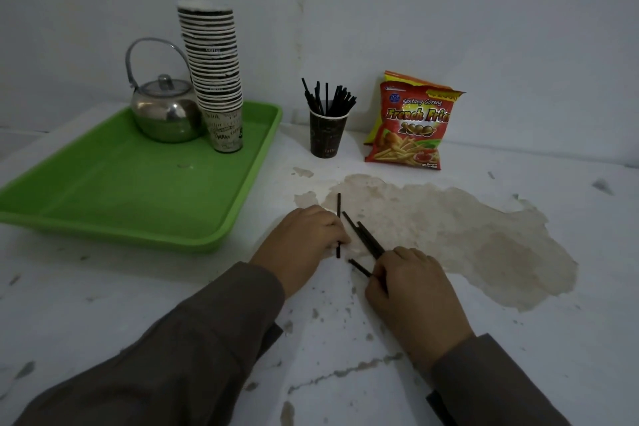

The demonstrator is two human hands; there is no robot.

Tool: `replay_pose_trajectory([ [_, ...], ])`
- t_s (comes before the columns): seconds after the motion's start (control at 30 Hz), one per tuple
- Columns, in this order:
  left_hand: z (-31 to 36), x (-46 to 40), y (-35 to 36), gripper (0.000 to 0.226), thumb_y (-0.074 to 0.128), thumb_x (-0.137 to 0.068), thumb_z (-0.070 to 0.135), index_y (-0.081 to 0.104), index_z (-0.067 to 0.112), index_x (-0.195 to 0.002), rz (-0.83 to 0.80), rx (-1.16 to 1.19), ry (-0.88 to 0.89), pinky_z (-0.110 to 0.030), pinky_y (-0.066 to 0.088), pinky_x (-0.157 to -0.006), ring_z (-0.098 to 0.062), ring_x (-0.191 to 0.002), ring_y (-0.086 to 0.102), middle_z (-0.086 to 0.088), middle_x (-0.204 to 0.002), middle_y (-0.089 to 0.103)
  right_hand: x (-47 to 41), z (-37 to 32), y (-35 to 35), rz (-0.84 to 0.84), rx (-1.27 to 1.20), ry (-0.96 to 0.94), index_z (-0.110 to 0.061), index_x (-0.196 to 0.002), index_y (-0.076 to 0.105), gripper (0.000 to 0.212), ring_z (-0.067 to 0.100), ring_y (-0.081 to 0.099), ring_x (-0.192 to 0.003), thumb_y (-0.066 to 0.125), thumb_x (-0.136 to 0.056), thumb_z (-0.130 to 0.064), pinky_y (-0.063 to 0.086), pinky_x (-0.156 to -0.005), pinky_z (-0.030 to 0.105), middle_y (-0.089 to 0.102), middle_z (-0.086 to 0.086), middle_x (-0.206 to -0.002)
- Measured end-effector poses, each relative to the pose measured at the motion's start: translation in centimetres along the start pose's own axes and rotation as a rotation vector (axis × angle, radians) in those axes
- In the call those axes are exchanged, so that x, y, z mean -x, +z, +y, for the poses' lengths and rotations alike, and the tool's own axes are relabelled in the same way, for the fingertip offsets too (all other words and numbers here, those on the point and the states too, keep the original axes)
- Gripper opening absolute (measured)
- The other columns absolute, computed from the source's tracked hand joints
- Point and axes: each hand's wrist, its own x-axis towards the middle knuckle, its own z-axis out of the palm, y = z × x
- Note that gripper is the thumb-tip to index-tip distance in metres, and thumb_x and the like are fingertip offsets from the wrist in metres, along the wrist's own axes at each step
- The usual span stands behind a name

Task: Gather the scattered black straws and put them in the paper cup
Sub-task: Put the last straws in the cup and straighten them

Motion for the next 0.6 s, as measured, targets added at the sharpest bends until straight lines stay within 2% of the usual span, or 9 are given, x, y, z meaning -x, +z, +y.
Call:
replay_pose_trajectory([
  [0.13,-0.6,-1.0,-0.3,0.009,0.064,-0.073,0.016,0.072,0.017,-0.078,0.014,0.012,-0.002,-0.021,0.033,-0.074,-0.023,-0.084,0.058,-0.002,-0.082,0.069,0.1,0.3,-1.3,0.005,-0.176,0.056,-0.015,-0.094,0.057,0.015,0.016,0.051,-0.084,0.044,-0.091,-0.021,0.037,-0.074,0.023,0.057,0.001,-0.091],
  [0.2,-0.9,-1.4,0.0,0.006,0.063,-0.073,0.018,0.068,0.020,-0.077,-0.010,-0.009,0.027,-0.027,0.037,-0.075,-0.022,-0.087,0.055,0.000,-0.085,0.067,0.0,0.7,-1.8,0.003,-0.312,0.127,-0.014,-0.090,0.056,0.010,0.011,0.050,-0.071,0.047,-0.091,-0.019,0.039,-0.063,0.015,0.055,-0.003,-0.081],
  [0.27,-1.0,-1.8,0.2,0.006,0.060,-0.076,0.019,0.064,0.022,-0.078,-0.016,-0.017,0.047,-0.028,0.033,-0.077,-0.018,-0.094,0.052,0.002,-0.092,0.064,0.0,1.0,-2.1,0.013,-0.426,0.188,-0.016,-0.088,0.054,0.007,0.005,0.047,-0.061,0.049,-0.092,-0.018,0.040,-0.054,0.009,0.052,-0.008,-0.073],
  [0.33,-0.7,-2.1,0.2,0.006,0.059,-0.078,0.018,0.062,0.023,-0.080,0.009,-0.006,0.058,-0.028,0.030,-0.080,-0.013,-0.098,0.047,0.004,-0.097,0.063,-0.1,1.4,-2.2,0.052,-0.485,0.216,-0.018,-0.086,0.053,0.006,0.002,0.048,-0.062,0.050,-0.092,-0.017,0.040,-0.055,0.003,0.054,-0.008,-0.074],
  [0.4,0.2,-2.6,0.3,0.012,0.058,-0.080,0.011,0.061,0.023,-0.083,0.028,0.019,0.067,-0.027,0.026,-0.083,-0.011,-0.100,0.045,0.005,-0.098,0.063,-0.2,1.7,-2.0,0.110,-0.502,0.226,-0.019,-0.085,0.054,0.007,0.000,0.050,-0.066,0.052,-0.090,-0.016,0.042,-0.056,0.007,0.056,-0.008,-0.075],
  [0.5,1.5,-3.0,0.8,0.014,0.057,-0.082,0.011,0.062,0.024,-0.083,-0.012,0.025,0.089,-0.021,0.019,-0.080,-0.011,-0.096,0.050,0.006,-0.091,0.063,-0.3,2.2,-1.7,0.185,-0.499,0.256,-0.020,-0.083,0.056,0.007,-0.001,0.050,-0.067,0.055,-0.088,-0.015,0.042,-0.055,0.006,0.055,-0.011,-0.073],
  [0.6,1.9,-3.2,1.0,0.010,0.062,-0.080,0.013,0.067,0.021,-0.083,-0.070,0.041,0.130,-0.023,0.024,-0.080,-0.016,-0.090,0.058,0.003,-0.087,0.067,-0.4,2.7,-1.5,0.217,-0.519,0.296,-0.018,-0.083,0.060,0.005,-0.001,0.052,-0.067,0.057,-0.087,-0.015,0.040,-0.053,0.005,0.058,-0.011,-0.072],
])
